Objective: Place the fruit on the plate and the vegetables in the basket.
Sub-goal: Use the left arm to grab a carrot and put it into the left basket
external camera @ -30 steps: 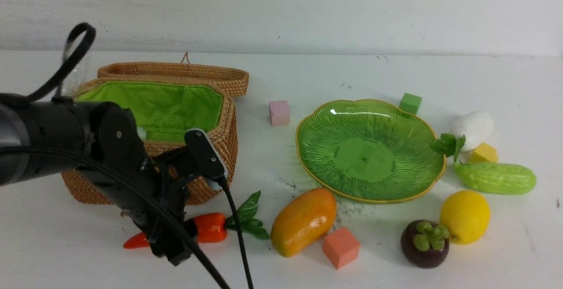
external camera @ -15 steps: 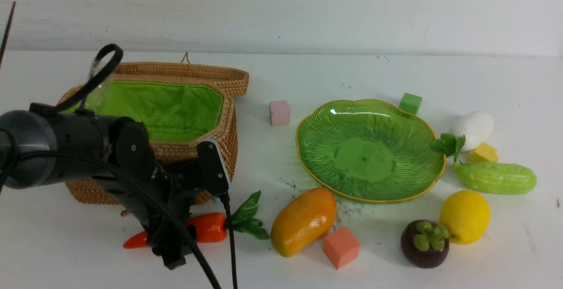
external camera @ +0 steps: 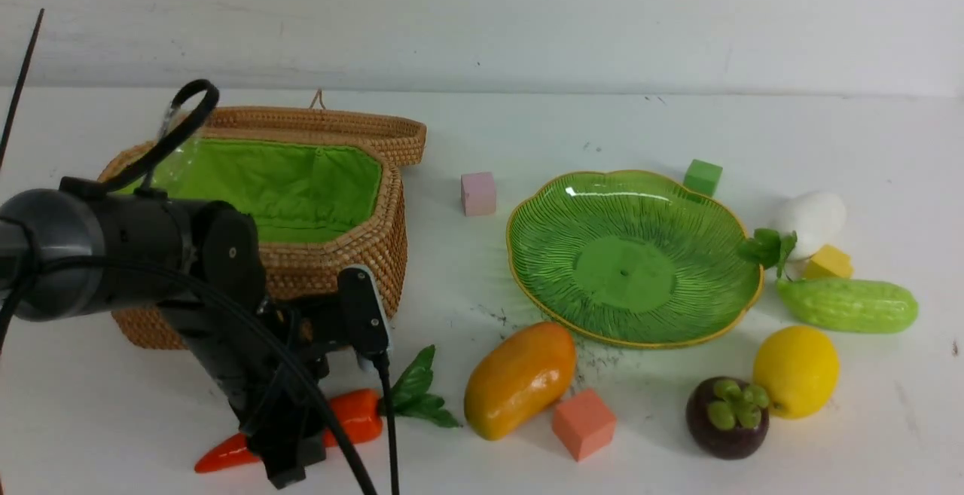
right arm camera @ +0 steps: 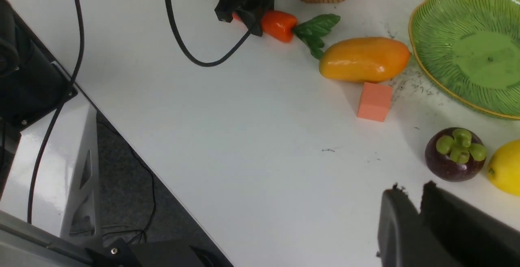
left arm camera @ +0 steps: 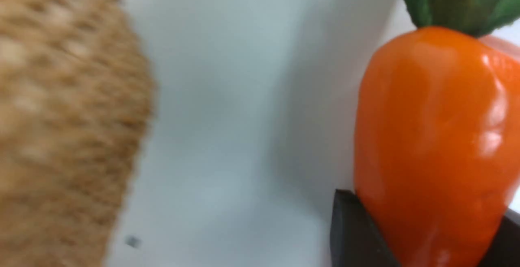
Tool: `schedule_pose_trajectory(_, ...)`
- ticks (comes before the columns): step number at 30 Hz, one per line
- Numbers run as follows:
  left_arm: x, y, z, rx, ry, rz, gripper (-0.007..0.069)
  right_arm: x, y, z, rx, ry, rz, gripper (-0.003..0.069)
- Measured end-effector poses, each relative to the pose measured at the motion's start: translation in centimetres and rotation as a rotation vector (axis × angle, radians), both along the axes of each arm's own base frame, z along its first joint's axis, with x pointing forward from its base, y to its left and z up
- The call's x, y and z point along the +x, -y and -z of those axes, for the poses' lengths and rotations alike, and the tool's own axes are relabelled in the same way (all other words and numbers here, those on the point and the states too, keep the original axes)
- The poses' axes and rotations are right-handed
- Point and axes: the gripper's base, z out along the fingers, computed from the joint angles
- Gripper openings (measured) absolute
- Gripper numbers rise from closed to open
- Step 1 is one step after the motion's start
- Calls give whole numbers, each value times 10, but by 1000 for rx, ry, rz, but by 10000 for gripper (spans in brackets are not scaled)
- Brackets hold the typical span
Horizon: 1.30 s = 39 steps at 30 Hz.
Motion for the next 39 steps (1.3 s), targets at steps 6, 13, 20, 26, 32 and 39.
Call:
schedule_pose_trajectory(6,-27,-5,-75,-114,152,-20,294,1,0,-1,6,8,3,92)
schedule_pose_trajectory(13,-51,-22,-161,-108,553,16,294,7,-2,-11,92,102,33,97)
schedule_pose_trajectory(20,2,-40,-173,113,755,36,294,9,-3,-15,131,144,46,97)
schedule_pose_trajectory(26,40,-46,-144,235,720,70,294,9,-3,-16,139,150,47,97)
schedule_pose_trajectory(32,46,-46,-136,255,712,73,296,11,-4,-21,176,190,60,106)
schedule_pose_trajectory(39,46,-46,-138,248,721,63,417,12,-4,-24,197,212,67,107)
